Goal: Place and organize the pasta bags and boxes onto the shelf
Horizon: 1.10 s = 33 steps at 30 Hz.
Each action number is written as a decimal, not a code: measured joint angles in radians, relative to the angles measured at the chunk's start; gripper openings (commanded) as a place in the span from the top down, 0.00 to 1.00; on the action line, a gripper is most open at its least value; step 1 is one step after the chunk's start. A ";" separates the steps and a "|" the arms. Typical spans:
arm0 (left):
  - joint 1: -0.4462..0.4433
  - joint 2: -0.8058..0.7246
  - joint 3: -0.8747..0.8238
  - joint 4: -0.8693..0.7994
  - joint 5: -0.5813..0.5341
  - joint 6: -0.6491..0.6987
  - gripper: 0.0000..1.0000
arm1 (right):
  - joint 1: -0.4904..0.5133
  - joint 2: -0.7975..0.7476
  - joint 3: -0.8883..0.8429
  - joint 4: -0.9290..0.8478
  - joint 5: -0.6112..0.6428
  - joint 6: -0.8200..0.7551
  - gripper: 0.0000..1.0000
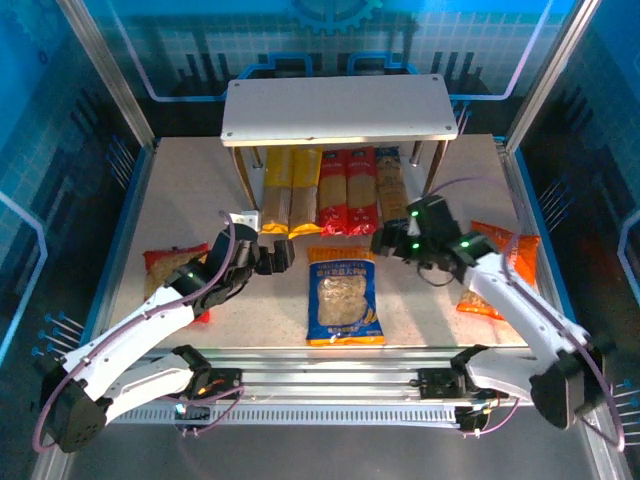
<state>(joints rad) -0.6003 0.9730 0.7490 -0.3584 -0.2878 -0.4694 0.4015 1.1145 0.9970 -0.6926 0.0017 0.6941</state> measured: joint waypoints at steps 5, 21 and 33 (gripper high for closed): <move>0.000 0.000 0.000 0.000 0.017 0.002 0.01 | -0.225 -0.076 0.117 -0.203 0.150 -0.120 0.04; 0.024 0.013 0.000 0.005 0.052 0.024 0.01 | -0.745 0.212 0.067 -0.230 0.222 -0.327 0.00; 0.035 0.080 0.021 0.008 0.072 0.032 0.01 | -0.789 0.411 0.067 -0.145 0.151 -0.341 0.00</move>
<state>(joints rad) -0.5655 1.0534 0.7700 -0.3508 -0.2153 -0.4377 -0.3874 1.5257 1.0641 -0.8375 0.1524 0.3534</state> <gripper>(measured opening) 0.992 0.996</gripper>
